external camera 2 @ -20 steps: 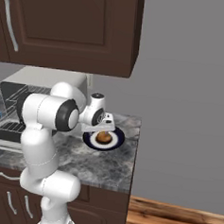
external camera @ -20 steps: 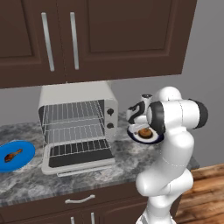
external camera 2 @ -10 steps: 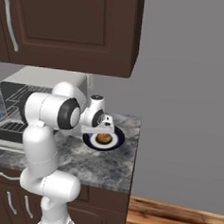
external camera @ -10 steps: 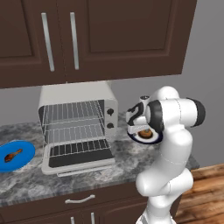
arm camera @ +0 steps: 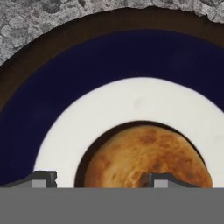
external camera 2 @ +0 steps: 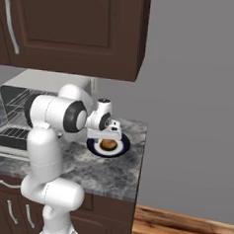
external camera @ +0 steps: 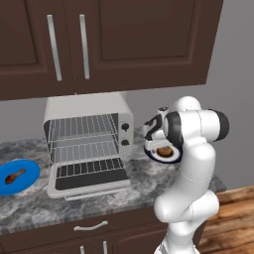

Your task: Open the toaster oven door. Place the bread on the bottom rack in the toaster oven and place the chicken drumstick on the top rack.

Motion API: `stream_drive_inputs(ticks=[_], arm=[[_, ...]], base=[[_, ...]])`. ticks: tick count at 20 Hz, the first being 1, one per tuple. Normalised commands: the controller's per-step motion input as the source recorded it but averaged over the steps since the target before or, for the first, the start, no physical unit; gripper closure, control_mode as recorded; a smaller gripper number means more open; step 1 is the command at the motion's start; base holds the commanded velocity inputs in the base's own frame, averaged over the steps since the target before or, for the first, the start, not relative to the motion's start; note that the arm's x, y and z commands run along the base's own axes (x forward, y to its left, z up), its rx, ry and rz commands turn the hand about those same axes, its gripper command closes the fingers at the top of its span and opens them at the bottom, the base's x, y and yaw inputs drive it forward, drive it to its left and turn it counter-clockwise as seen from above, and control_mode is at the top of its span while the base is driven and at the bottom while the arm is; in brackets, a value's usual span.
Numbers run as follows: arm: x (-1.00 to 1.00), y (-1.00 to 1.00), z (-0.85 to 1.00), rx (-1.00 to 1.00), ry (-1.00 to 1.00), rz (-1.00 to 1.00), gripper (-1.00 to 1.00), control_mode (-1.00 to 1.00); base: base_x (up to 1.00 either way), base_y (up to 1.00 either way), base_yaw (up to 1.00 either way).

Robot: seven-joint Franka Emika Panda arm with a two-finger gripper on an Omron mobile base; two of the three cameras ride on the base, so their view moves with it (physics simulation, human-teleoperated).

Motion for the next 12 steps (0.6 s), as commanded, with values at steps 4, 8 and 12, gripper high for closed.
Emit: stream_drive_inputs(ticks=[4, 8, 12], arm=[[-0.20, 0.00, -0.68, 0.00, 0.03, -0.03, -1.00, -1.00], [-0.27, 0.02, -0.70, 0.00, 0.02, -0.04, 1.00, -1.00], [-0.28, 0.01, -0.70, 0.00, 0.03, -0.04, 1.00, -1.00]], base=[[0.00, 0.00, 0.00], [0.00, 0.00, 0.00], [0.00, 0.00, 0.00]])
